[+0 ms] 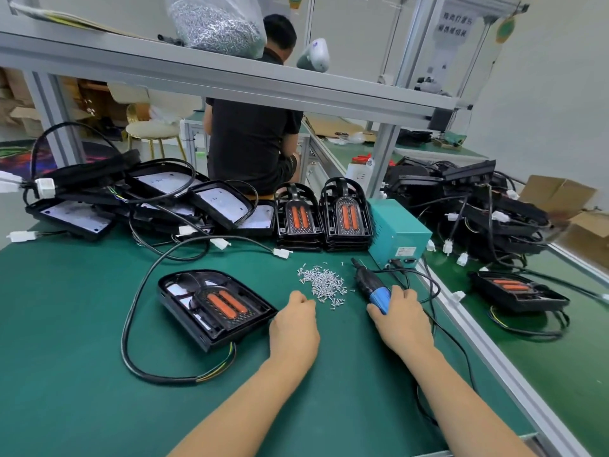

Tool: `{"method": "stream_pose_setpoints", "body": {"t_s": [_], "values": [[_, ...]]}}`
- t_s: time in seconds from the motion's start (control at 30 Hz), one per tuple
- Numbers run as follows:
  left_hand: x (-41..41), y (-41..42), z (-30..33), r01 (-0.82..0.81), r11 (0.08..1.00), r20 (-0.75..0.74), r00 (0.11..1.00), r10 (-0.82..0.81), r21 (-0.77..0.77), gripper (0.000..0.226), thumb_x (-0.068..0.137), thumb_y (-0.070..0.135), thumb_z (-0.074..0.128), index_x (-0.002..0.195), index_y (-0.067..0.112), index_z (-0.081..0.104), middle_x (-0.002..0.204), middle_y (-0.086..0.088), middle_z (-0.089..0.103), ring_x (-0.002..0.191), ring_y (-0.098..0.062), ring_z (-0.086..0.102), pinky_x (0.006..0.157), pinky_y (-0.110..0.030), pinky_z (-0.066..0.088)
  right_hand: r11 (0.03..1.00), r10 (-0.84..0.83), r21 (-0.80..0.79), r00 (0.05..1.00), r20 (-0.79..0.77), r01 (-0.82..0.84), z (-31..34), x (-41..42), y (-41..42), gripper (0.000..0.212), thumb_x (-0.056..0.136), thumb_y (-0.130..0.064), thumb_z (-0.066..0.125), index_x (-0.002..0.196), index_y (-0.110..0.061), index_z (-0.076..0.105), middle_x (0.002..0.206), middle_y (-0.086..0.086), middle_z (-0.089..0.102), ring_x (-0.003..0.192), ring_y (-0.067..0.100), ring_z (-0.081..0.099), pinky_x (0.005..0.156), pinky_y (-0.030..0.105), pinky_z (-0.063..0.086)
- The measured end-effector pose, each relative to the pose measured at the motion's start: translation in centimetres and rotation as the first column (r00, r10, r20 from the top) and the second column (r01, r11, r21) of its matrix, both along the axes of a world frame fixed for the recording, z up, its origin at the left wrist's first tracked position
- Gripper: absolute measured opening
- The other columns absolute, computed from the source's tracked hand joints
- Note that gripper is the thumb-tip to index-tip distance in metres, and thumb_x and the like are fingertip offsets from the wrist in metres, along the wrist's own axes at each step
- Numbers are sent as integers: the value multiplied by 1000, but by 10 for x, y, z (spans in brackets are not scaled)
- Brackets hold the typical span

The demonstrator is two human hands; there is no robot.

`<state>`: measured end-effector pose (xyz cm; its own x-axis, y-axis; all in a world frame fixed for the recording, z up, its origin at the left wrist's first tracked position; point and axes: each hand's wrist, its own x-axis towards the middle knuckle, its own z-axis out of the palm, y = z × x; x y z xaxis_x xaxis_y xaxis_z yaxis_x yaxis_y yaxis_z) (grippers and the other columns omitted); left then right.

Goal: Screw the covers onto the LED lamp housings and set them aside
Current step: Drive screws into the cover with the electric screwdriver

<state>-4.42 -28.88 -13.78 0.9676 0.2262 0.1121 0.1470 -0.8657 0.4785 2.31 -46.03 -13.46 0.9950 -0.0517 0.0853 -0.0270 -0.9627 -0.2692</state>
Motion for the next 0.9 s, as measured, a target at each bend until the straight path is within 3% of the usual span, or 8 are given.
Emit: {"method": "stream_pose_setpoints", "body": {"t_s": [0.3, 0.6, 0.9], "values": [[8, 1, -1, -24, 999, 37, 999, 24, 21, 27, 94, 10, 43, 92, 15, 69, 112, 3, 56, 89, -22, 60, 65, -27, 39, 1000, 4, -6, 1000, 21, -4, -3, 1, -1, 48, 95, -44, 49, 129, -11, 43, 119, 8, 42, 101, 26, 50, 71, 31, 38], [8, -3, -3, -25, 999, 62, 998, 23, 31, 23, 96, 27, 48, 95, 17, 68, 110, 5, 55, 85, -21, 61, 64, -25, 38, 1000, 4, -11, 999, 32, -4, -4, 2, -2, 47, 94, -43, 52, 127, -11, 44, 119, 7, 43, 100, 26, 50, 70, 30, 38], [8, -2, -6, -29, 998, 51, 998, 32, -54, 22, 94, 26, 49, 105, 21, 68, 120, 12, 51, 94, -17, 60, 70, -25, 42, 1000, 3, -3, 999, 42, -3, -3, 1, -1, 44, 94, -41, 53, 125, -12, 45, 117, 7, 44, 97, 24, 49, 70, 30, 39]]}}
